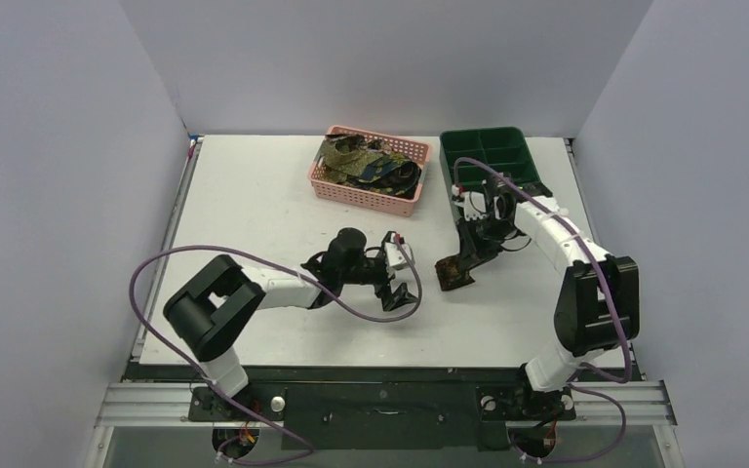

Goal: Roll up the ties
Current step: Pick up the tie at the center of the board, then place the tie in the storage box.

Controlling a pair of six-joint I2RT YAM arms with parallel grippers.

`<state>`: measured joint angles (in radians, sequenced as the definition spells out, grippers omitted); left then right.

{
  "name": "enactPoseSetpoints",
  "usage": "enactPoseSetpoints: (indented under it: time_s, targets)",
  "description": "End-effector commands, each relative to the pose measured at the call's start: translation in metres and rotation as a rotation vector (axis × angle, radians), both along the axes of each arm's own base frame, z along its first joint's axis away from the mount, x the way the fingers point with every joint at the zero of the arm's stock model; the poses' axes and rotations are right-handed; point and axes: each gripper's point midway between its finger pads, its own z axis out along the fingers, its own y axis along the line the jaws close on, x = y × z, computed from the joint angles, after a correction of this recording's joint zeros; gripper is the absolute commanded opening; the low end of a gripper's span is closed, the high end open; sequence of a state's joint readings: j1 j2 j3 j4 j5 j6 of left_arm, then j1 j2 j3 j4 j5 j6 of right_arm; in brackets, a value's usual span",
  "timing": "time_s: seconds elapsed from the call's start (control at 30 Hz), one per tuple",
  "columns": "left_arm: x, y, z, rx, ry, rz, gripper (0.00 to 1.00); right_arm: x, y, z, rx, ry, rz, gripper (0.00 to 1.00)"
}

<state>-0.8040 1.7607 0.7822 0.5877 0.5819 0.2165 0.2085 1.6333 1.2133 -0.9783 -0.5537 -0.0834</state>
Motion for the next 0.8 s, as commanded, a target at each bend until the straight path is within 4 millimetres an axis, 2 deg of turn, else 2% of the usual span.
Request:
enactPoseSetpoints:
  time_s: [0.0,0.03,0.07,0.1,0.13,0.23,0.37,0.5,0.63,0.77]
  targets:
    - [-0.007,0.020,0.022,0.021,0.031,0.016,0.97,0.017,-0.044,0.043,-0.118,-0.110,0.005,0.00]
    - [-0.008,0.023,0.023,0.024,0.038,0.020,0.97,0.030,-0.057,0.053,-0.143,-0.143,-0.018,0.00]
    - [-0.009,0.027,0.026,0.029,0.047,0.025,0.97,0.031,-0.064,0.058,-0.158,-0.134,-0.027,0.00]
    - [-0.009,0.029,0.026,0.034,0.051,0.029,0.97,0.047,-0.077,0.069,-0.188,-0.169,-0.055,0.00]
    - [-0.010,0.032,0.028,0.039,0.056,0.036,0.97,0.049,-0.083,0.075,-0.203,-0.168,-0.066,0.00]
    - [-0.008,0.037,0.029,0.046,0.059,0.067,0.96,0.080,-0.112,0.106,-0.304,-0.250,-0.109,0.00]
    - [-0.004,0.039,0.032,0.042,0.063,0.104,0.97,0.116,-0.148,0.129,-0.440,-0.339,-0.148,0.00]
    - [0.001,0.041,0.031,0.040,0.067,0.144,0.97,0.143,-0.173,0.132,-0.533,-0.359,-0.184,0.00]
    - [0.006,0.044,0.032,0.036,0.052,0.175,0.97,0.161,-0.190,0.129,-0.602,-0.358,-0.221,0.00]
    - [0.007,0.048,0.031,0.037,0.046,0.188,0.97,0.174,-0.197,0.123,-0.629,-0.365,-0.235,0.00]
